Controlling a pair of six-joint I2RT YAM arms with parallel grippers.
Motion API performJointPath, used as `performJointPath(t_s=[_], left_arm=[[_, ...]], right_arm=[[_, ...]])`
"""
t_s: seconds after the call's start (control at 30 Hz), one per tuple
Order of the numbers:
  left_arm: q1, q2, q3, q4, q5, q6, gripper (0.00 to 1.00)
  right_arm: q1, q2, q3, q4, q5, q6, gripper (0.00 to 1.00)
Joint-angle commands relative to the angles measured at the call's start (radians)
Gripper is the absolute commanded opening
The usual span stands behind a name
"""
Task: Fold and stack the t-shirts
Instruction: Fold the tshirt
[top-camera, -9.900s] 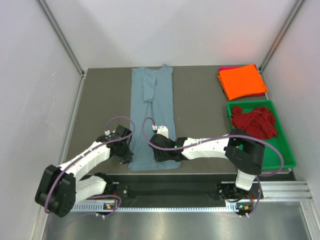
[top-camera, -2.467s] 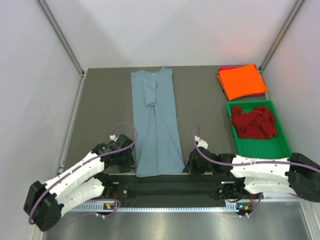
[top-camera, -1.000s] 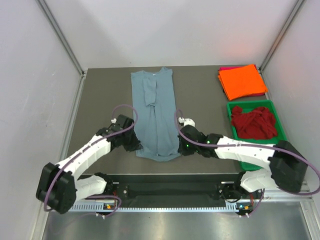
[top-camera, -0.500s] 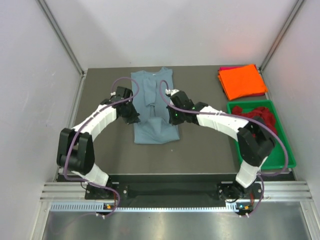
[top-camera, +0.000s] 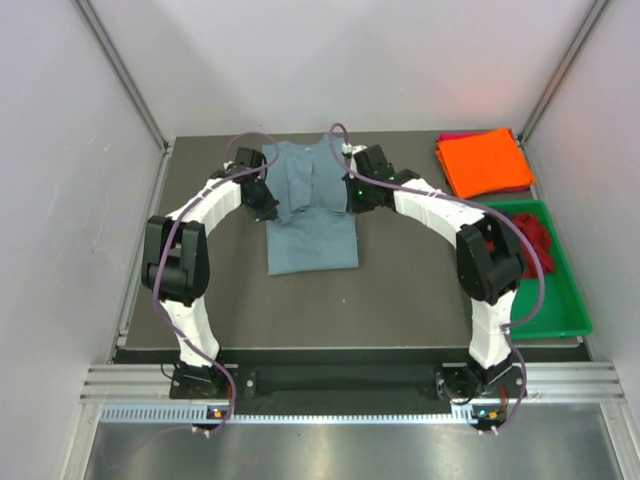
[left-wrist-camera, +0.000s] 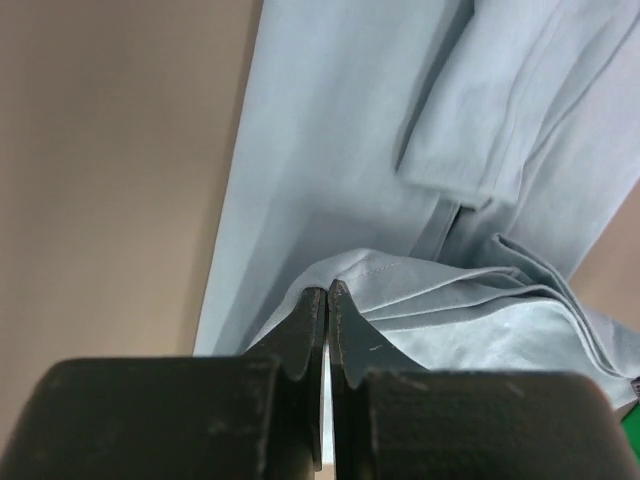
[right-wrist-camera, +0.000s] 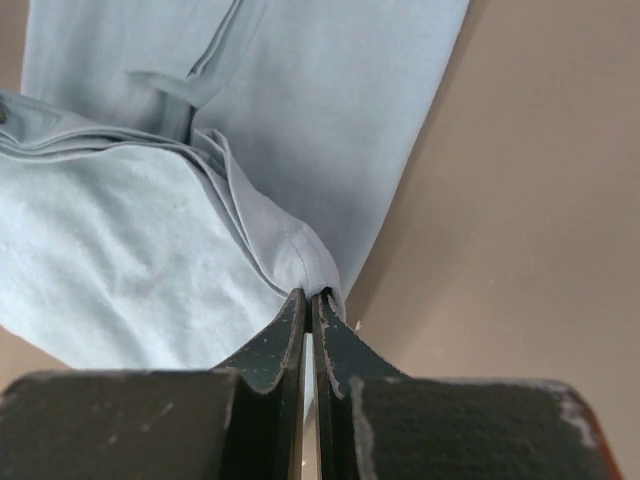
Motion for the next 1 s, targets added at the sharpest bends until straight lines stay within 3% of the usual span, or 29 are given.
performJointPath(t_s=[0.0, 0.97], left_arm=[[0.012, 0.036, 0.074, 0.006, -0.021, 0.013, 0.0], [0.067, 0.11, 0.138, 0.131, 0.031, -0.031, 0.0]], right_arm=[[-0.024, 0.049, 0.069, 0.044, -0.061, -0.034, 0.0], [-0.086, 0.167, 0.198, 0.172, -0.165, -0.037, 0.0]])
